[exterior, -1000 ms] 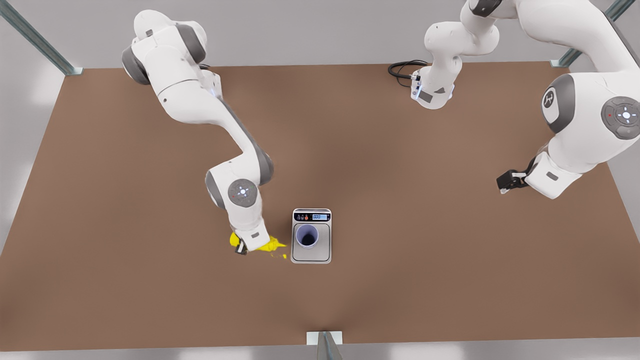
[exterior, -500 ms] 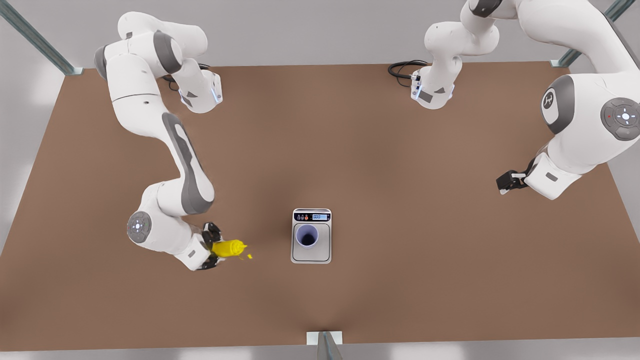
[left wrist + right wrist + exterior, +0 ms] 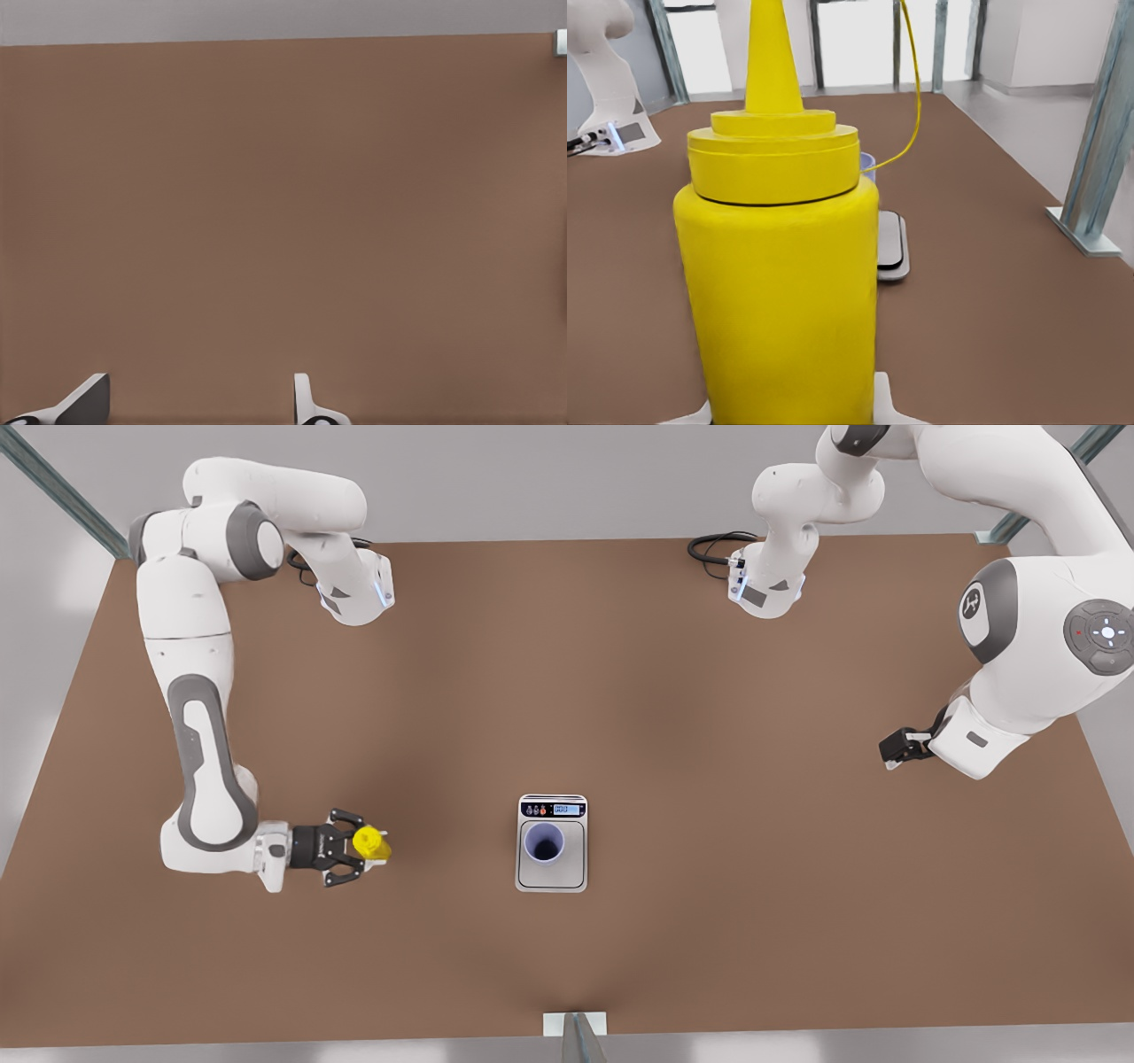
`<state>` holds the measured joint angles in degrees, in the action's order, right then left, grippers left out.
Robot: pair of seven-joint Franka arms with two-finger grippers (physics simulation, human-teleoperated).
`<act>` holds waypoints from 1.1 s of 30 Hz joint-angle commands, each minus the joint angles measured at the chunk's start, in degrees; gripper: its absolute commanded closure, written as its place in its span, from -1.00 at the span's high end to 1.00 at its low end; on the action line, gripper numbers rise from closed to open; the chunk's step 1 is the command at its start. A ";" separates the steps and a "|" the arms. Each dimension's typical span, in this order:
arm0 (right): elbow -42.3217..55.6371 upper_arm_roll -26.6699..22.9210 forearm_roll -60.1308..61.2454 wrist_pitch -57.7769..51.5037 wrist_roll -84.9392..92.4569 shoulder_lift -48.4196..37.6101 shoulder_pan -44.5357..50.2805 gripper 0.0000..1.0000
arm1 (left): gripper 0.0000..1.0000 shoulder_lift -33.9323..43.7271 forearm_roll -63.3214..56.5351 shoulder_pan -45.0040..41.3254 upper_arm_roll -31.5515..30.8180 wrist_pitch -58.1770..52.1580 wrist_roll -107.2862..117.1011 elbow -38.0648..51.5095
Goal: Move cup to the weight, pick up sauce bottle, pour sauce
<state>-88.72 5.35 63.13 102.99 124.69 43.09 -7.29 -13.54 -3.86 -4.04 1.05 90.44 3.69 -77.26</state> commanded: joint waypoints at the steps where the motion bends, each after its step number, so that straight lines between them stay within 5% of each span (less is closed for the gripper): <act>1: -0.05 0.01 0.42 -0.42 0.02 0.07 -0.09 0.14 | 1.00 0.00 -0.01 0.00 0.00 0.00 0.00 0.00; 33: 1.27 0.19 7.89 2.83 9.51 9.56 1.49 0.16 | 1.00 -1.05 -0.01 0.09 0.00 0.00 0.09 0.97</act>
<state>-87.45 5.53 70.97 105.81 134.23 52.80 -5.80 -14.59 -3.86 -3.96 1.06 90.44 3.78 -76.29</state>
